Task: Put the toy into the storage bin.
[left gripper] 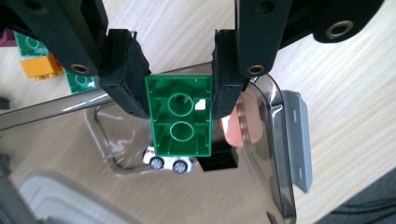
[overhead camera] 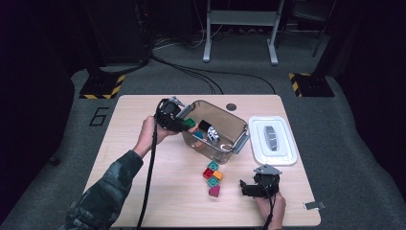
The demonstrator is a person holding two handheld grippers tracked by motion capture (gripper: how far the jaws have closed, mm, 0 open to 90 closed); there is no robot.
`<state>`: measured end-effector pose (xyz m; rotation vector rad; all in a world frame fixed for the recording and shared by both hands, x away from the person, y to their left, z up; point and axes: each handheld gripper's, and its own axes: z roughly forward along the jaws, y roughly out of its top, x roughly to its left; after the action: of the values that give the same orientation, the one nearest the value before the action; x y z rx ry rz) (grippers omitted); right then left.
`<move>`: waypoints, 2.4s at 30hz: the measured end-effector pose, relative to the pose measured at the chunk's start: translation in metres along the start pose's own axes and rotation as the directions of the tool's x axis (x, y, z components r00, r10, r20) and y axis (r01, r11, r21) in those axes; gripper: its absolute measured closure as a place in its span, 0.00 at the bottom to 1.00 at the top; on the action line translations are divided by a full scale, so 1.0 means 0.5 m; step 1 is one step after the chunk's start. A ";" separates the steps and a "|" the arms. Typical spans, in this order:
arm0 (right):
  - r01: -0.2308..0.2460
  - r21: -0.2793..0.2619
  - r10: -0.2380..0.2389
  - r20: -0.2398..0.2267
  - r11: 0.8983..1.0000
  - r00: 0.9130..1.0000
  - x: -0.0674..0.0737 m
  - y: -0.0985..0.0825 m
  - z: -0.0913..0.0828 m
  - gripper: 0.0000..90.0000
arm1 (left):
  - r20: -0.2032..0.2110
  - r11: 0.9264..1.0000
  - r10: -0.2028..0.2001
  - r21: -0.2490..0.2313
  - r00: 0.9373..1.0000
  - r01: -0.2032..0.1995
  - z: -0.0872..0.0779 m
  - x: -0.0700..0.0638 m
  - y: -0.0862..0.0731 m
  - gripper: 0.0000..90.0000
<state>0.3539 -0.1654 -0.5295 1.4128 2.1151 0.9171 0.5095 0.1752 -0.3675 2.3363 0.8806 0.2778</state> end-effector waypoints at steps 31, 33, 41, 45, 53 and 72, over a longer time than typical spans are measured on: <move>-0.003 -0.001 0.003 0.000 1.000 1.000 0.000 0.000 -0.001 0.05 | 0.030 0.992 -0.012 -0.127 0.999 0.016 -0.025 -0.086 -0.140 0.18; -0.003 -0.001 0.003 0.001 1.000 1.000 0.000 0.000 -0.001 0.05 | 0.040 0.990 0.005 -0.143 0.999 0.001 -0.017 -0.107 -0.157 0.17; -0.004 -0.002 0.004 0.002 1.000 1.000 0.000 0.000 -0.001 0.05 | 0.099 0.987 0.037 -0.161 0.994 -0.021 0.036 -0.176 -0.209 0.16; -0.004 -0.001 0.004 0.002 1.000 1.000 0.000 0.000 -0.001 0.05 | 0.126 0.987 0.042 -0.158 0.991 -0.022 0.061 -0.207 -0.221 0.16; -0.005 -0.002 0.005 0.001 1.000 1.000 0.000 0.000 -0.001 0.05 | 0.179 0.985 0.073 -0.167 0.981 -0.043 0.102 -0.275 -0.229 0.17; -0.005 -0.003 0.005 0.002 1.000 1.000 0.000 0.000 -0.001 0.05 | 0.098 0.954 0.266 -0.172 0.959 -0.247 0.165 -0.385 -0.240 0.58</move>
<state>0.3537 -0.1656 -0.5292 1.4176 2.1087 0.9196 0.3334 0.0801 -0.5024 2.2902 0.4770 0.2986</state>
